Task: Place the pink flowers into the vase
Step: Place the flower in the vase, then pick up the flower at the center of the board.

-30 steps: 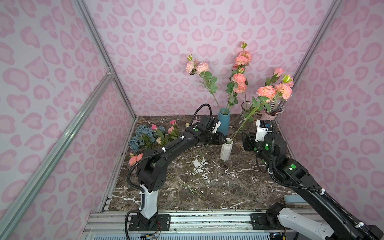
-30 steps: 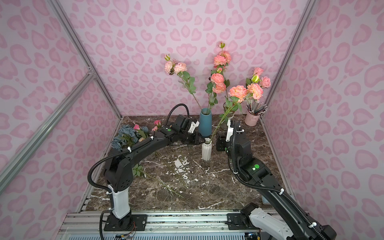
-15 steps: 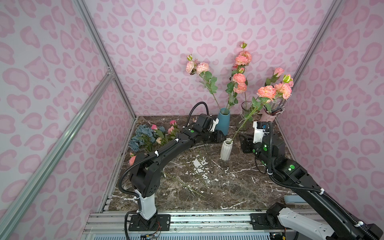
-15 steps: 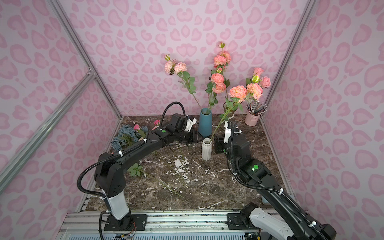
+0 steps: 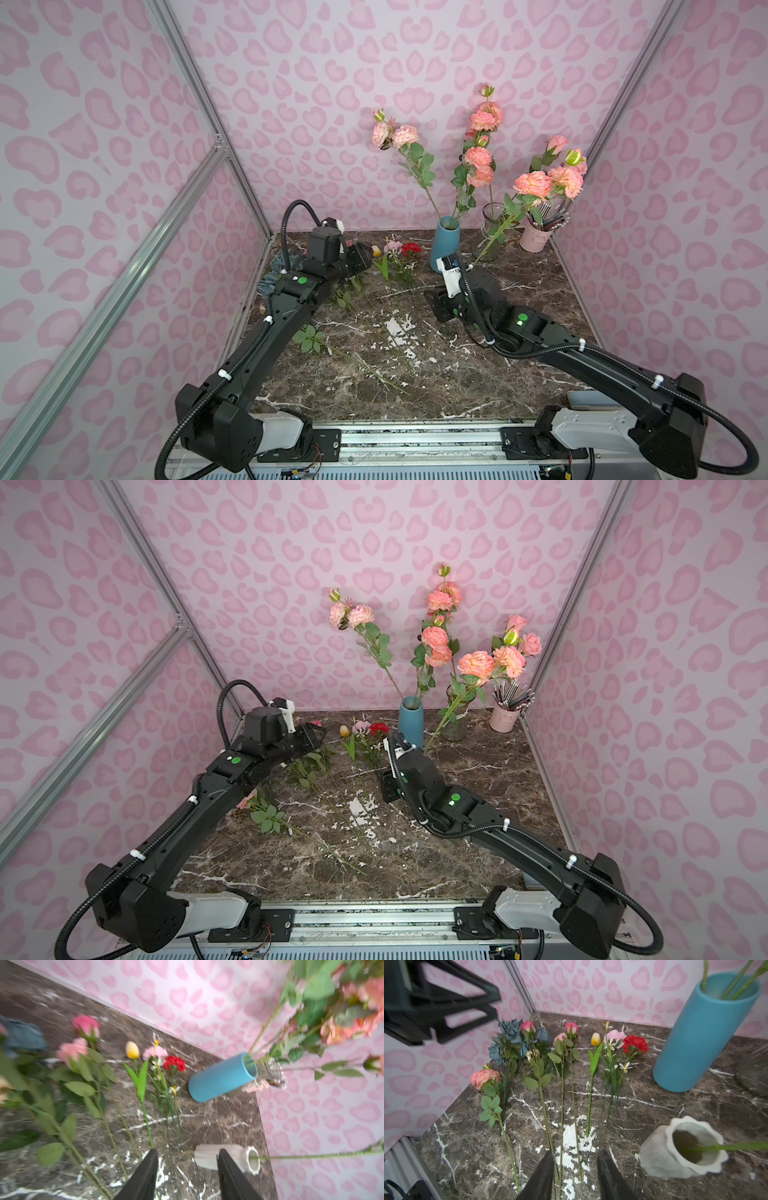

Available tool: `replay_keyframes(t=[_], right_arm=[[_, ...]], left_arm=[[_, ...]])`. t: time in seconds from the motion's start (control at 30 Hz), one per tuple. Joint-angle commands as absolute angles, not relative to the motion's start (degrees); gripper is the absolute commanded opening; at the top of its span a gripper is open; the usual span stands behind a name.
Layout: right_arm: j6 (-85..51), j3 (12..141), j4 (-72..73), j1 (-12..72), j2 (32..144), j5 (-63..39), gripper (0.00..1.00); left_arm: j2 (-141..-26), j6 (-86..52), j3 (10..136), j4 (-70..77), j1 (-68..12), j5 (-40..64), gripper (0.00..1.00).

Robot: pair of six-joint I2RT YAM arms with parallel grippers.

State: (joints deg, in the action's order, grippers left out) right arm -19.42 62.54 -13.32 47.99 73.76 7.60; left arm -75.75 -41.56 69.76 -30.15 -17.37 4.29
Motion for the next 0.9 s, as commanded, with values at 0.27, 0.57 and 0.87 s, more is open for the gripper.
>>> replay_keyframes(t=[0.27,0.57,0.87], right_arm=[[-13.07,81.51,-16.83,56.09,97.87,-5.0,0.33],[-7.8,102.24,-28.91,60.47,117.24,-7.12,0.25],[-7.21,113.15,-32.95,61.77,129.46,-7.2,0.22]], left_arm=[[-65.03,-43.74,64.85,-35.58,-5.5,-3.98,0.51],[-61.79,-45.17,60.88,-36.33,0.72,-4.78,0.51],[-60.88,-44.11,57.63,-35.44,4.2,-2.76,0.51]])
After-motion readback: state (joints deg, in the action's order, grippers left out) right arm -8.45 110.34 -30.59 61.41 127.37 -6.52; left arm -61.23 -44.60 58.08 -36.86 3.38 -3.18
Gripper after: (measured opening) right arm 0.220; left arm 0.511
